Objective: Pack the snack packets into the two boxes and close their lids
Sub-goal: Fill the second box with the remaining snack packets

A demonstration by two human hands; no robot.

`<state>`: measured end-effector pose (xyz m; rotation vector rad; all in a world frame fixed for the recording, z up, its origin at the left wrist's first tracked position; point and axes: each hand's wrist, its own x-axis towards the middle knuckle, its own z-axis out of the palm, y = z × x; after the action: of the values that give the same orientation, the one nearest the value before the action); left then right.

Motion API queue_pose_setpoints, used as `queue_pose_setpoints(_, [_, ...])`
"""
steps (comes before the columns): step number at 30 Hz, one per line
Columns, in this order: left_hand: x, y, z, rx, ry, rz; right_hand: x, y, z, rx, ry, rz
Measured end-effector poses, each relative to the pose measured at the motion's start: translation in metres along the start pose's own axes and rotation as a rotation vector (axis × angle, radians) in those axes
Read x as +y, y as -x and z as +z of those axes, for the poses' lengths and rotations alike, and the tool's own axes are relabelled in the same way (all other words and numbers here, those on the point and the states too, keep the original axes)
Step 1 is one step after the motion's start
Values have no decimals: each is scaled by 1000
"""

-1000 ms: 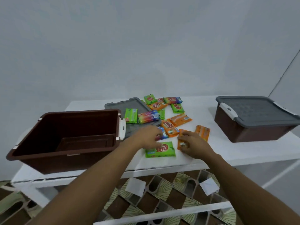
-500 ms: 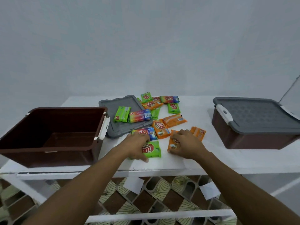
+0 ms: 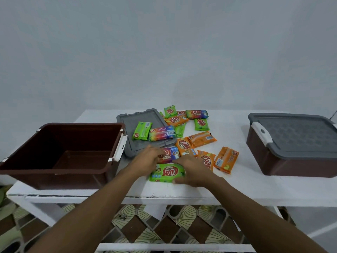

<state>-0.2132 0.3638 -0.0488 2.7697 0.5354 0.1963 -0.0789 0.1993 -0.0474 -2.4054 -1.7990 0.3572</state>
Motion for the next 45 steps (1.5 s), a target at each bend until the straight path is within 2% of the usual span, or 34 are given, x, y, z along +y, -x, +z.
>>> queue_pose_setpoints(3, [2,-9,-2,-17,-11,-28,-3,-4,-7,-54,-6,21])
queue_pose_setpoints(8, [4,-20,-4,-31,13,-71,22,-1,-38,-104,-264,133])
queue_pose_setpoints(11, [6,-21,-1,-83,-72,-82,52,9,-52,25,-632,267])
queue_pose_setpoints(14, [15,-25,5,-141,-203,-74,67,17,-58,223,-1052,345])
queue_pose_setpoints(17, [22,-29,10,-155,-222,-84,66,22,-51,413,-1222,328])
queue_pose_setpoints(22, [29,-26,8,-202,-176,-80,64,24,-46,553,-1217,230])
queue_pose_setpoints(25, [37,-27,-10,-242,-138,-78,62,19,-50,520,-1082,227])
queue_pose_setpoints(29, [40,-30,-61,-163,-144,-1,53,10,-32,398,-911,391])
queue_pose_setpoints(32, [28,-28,-100,-95,-96,11,37,4,-27,442,-844,487])
queue_pose_setpoints(36, [-4,-8,-147,-66,-25,15,-10,-19,-52,422,-883,325])
queue_pose_setpoints(40, [-63,23,-182,-49,-20,-59,-79,-56,-91,411,-1032,250])
queue_pose_setpoints(42, [-103,40,-196,-122,-42,-96,-119,-76,-107,425,-962,248])
queue_pose_setpoints(45, [-159,65,-205,-286,-94,-176,-175,-106,-119,241,-714,199])
